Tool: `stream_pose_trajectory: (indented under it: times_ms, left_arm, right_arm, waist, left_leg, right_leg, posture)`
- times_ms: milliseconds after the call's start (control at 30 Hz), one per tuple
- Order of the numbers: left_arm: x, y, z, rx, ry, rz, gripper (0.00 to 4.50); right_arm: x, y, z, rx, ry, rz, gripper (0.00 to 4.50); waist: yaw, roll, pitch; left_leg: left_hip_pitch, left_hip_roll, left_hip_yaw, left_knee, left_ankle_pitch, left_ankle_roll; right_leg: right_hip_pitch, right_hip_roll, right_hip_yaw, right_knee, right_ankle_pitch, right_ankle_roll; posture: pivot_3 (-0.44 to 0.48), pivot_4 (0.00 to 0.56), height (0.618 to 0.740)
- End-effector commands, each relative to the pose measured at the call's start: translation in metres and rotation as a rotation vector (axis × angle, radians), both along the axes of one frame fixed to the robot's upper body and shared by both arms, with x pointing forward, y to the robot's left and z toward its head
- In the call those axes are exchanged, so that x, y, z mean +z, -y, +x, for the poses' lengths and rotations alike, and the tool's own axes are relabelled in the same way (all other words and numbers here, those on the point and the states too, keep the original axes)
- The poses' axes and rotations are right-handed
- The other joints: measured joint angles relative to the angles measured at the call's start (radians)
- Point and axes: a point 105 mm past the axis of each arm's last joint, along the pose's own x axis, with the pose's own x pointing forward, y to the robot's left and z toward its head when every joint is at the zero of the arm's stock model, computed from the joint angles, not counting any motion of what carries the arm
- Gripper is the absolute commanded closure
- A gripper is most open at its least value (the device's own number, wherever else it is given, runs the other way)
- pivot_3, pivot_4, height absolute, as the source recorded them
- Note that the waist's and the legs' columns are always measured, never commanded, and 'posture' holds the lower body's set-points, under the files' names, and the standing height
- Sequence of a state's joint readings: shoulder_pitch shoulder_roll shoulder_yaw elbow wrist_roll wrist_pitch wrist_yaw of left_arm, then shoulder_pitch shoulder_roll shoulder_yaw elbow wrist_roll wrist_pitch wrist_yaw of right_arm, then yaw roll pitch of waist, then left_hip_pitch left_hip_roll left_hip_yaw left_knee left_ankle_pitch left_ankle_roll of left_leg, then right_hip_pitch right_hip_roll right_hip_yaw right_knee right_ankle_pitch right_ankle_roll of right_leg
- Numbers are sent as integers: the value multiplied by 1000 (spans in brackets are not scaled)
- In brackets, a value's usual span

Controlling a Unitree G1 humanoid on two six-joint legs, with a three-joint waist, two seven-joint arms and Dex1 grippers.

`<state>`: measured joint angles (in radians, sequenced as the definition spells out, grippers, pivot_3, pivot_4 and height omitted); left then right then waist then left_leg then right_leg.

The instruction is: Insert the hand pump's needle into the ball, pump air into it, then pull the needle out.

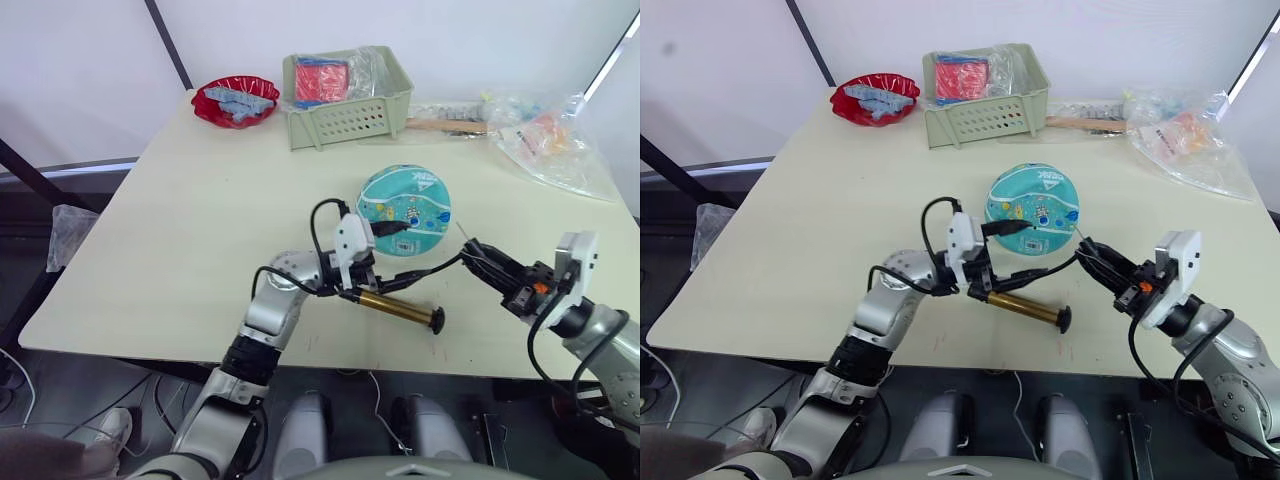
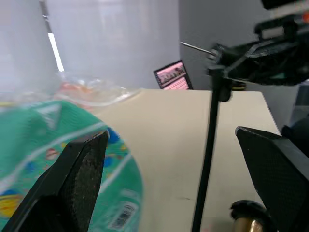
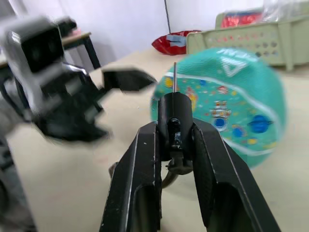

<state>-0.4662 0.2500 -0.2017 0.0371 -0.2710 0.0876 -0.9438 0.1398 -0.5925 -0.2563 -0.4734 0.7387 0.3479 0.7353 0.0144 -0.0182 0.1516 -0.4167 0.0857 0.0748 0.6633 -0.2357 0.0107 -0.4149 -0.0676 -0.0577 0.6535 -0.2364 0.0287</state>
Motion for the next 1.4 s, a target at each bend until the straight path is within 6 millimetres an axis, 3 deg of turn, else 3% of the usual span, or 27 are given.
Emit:
stream_pose_trajectory:
  times_ms: [33,200,333,533,867,1133,1400]
  left_arm:
    - [24,-10,7,68,40,-38,39]
    - [29,-18,17,120,15,-45,39]
    - [37,-27,43,214,54,-3,39]
    - [47,-27,66,257,88,27,39]
    - [44,-23,104,276,51,172,39]
    - [33,-7,112,238,-30,231,39]
    - [39,4,110,201,-28,218,39]
  right_arm:
    - [8,11,-6,14,100,-93,4151]
    - [5,16,-9,41,109,-136,4151]
    - [12,22,-11,55,155,-138,4151]
    - [9,23,-12,72,164,-142,4151]
    - [3,25,-15,74,192,-151,4151]
    - [-3,28,-18,43,178,-163,4151]
    - [3,27,-16,4,202,-159,4151]
  waist:
    - [0,0,0]
    - [0,0,0]
    - [1,-1,1]
    - [1,-1,1]
    - [1,-3,3]
    - [5,-3,3]
    - [6,-3,3]
  left_leg:
    - [0,0,0,0,0,0]
    - [0,0,0,0,0,0]
    - [0,0,0,0,0,0]
    - [0,0,0,0,0,0]
    - [0,0,0,0,0,0]
    - [0,0,0,1,0,0]
    - [0,0,0,1,0,0]
  right_leg:
    - [0,0,0,0,0,0]
    - [0,0,0,0,0,0]
    - [0,0,0,0,2,3]
    - [1,0,0,-1,2,3]
    - [1,1,-1,-1,2,3]
    - [1,1,-1,-1,2,4]
    - [1,0,-1,-1,2,3]
  posture:
    - [0,150,735]
    - [0,150,735]
    - [0,150,735]
    - [0,150,735]
    - [0,150,735]
    - [0,150,735]
    - [0,150,735]
